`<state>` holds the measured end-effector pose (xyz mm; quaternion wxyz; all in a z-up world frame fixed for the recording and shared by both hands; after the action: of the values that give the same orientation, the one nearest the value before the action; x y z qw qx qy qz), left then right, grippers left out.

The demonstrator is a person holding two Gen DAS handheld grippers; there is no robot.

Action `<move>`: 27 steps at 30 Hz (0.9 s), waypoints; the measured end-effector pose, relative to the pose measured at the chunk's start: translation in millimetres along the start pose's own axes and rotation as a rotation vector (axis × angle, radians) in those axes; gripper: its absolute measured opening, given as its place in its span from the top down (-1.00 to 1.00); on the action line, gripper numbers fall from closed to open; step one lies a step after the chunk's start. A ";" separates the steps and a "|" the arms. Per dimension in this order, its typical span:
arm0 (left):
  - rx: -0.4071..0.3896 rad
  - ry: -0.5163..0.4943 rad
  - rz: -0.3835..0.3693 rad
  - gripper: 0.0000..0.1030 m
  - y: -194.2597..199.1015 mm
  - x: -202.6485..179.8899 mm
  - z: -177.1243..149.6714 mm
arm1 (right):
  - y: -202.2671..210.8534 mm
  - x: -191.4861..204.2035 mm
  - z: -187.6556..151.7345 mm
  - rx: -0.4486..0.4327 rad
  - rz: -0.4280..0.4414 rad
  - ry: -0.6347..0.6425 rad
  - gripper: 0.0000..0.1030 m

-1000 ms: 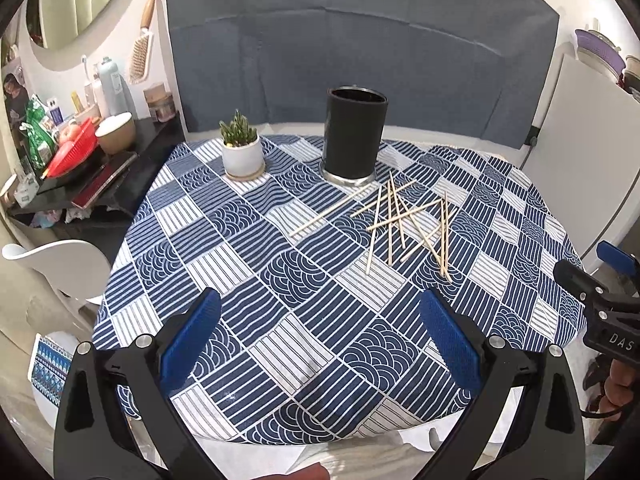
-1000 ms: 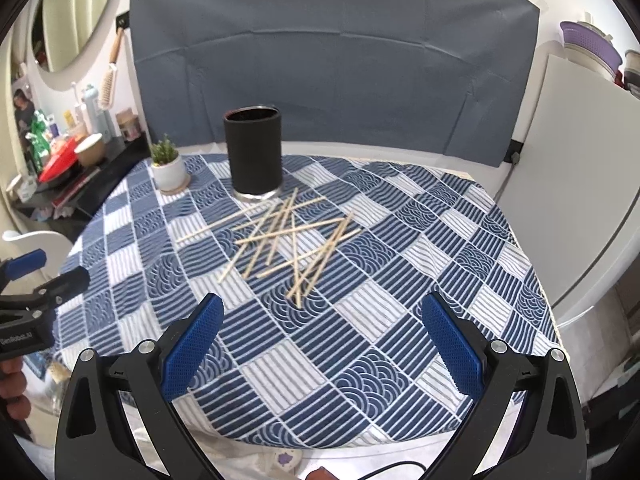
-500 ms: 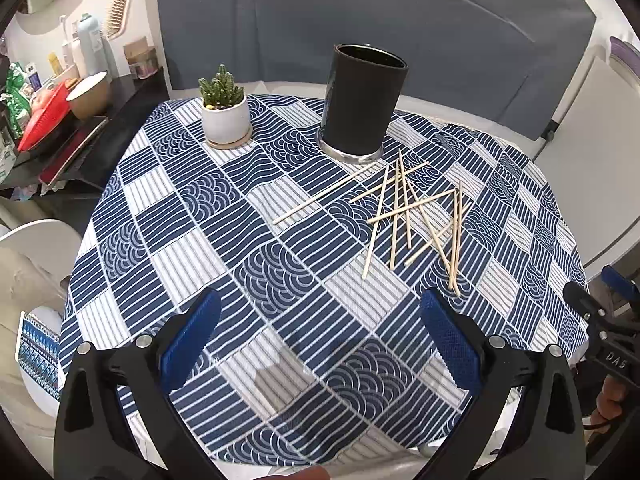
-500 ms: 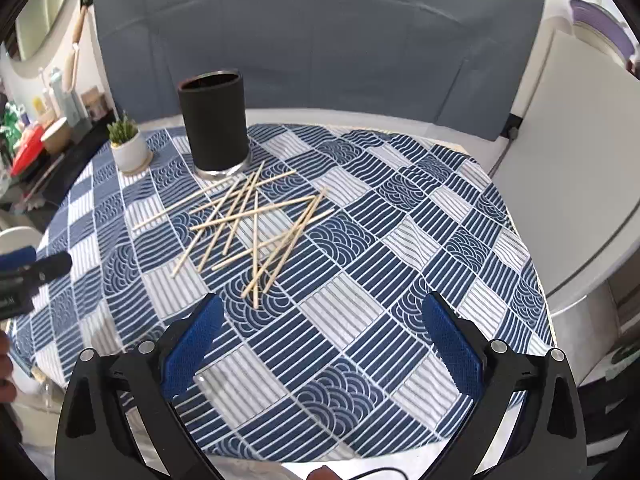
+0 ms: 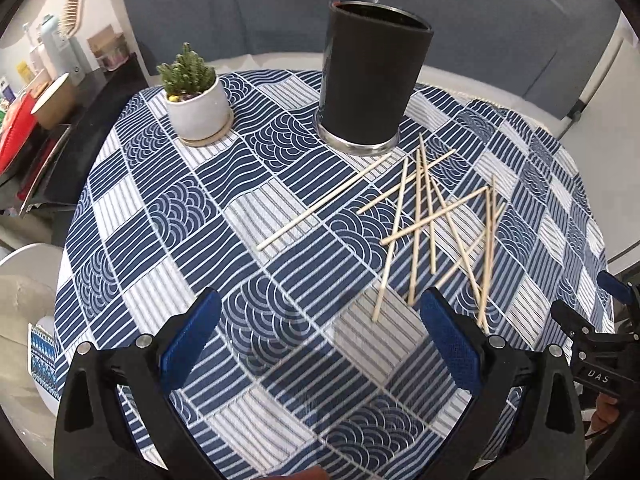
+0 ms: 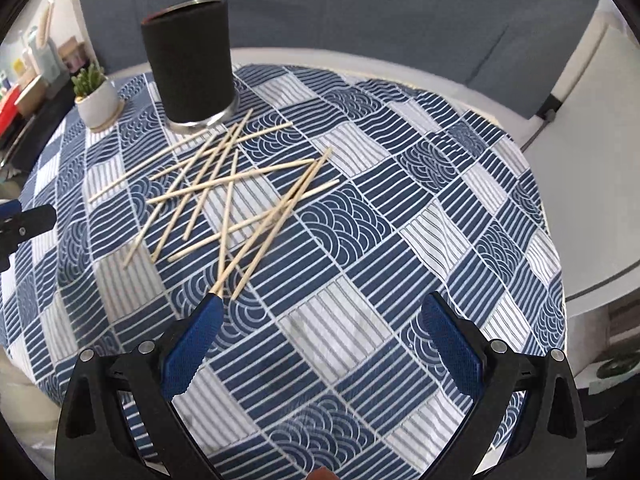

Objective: Organize utensils
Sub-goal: 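Move the right tool toward the scattered wooden sticks beside the black cup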

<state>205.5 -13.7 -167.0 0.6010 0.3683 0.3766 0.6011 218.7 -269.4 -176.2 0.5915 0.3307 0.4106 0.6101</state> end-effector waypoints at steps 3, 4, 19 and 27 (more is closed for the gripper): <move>0.035 -0.004 -0.001 -0.89 -18.7 0.5 10.2 | -16.5 1.7 7.9 0.034 0.005 0.007 -0.85; 0.040 -0.007 0.001 -0.89 -23.5 1.0 13.5 | -21.9 2.2 10.3 0.045 0.005 0.008 -0.85; 0.164 -0.099 -0.024 -0.89 -95.2 2.4 44.9 | -95.6 -6.1 28.0 0.215 0.002 -0.061 -0.85; 0.178 -0.161 0.025 -0.89 -115.3 6.0 54.3 | -117.5 -7.8 30.6 0.256 0.012 -0.079 -0.85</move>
<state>305.3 -7.8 -246.1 0.5867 0.4719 0.3742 0.5413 299.4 -278.1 -266.8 0.5566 0.4299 0.4595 0.5425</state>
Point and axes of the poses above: each gripper's, at about its wrist camera, not at the fingertips, and y roughly against the way its jaws point, x to its left, z to its top, the point moved 8 cm from there along -y, roughly the way its jaws point, and after that the axes turned 6 degrees about -y, right-handed, at the moved point
